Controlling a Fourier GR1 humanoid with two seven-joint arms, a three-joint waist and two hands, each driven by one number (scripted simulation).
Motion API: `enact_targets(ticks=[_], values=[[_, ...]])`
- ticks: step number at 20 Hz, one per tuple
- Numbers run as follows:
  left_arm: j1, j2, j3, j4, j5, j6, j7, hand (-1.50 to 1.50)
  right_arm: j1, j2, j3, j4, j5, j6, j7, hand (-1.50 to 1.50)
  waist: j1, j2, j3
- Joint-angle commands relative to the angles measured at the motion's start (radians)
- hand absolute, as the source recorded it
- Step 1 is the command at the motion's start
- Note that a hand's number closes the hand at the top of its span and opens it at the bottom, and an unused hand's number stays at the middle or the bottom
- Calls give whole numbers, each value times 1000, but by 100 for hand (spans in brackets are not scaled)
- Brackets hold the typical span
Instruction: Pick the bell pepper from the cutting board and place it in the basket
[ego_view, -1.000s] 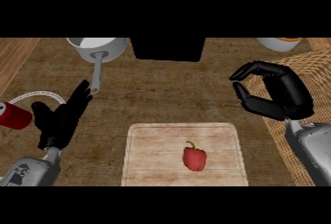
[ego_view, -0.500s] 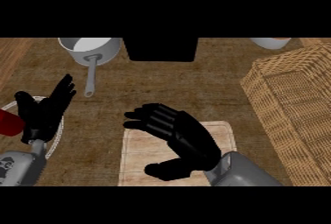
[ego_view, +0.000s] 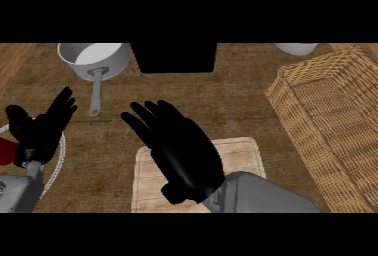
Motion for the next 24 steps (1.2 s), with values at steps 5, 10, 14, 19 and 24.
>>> enact_targets(ticks=[5,10,14,19,24], values=[[21,-22,2,-9,-15,16,-23,0,-242,32,-117,-103,4,439,516,-150,-1,6,4],[27,9,32,4,14,-30,-11,0,-244,73,-194,-134,-239,661,631,-150,-4,10,4],[15,2,31,-18,1,-9,3,0,-235,59,-264,-202,-371,711,709,-150,-13,8,6],[20,-2,32,-31,-4,-20,8,0,-138,-45,-357,-381,-534,706,726,-150,-12,12,7],[48,-15,58,48,-13,-75,-85,0,-31,-95,-359,-544,-488,614,703,-150,7,21,6]])
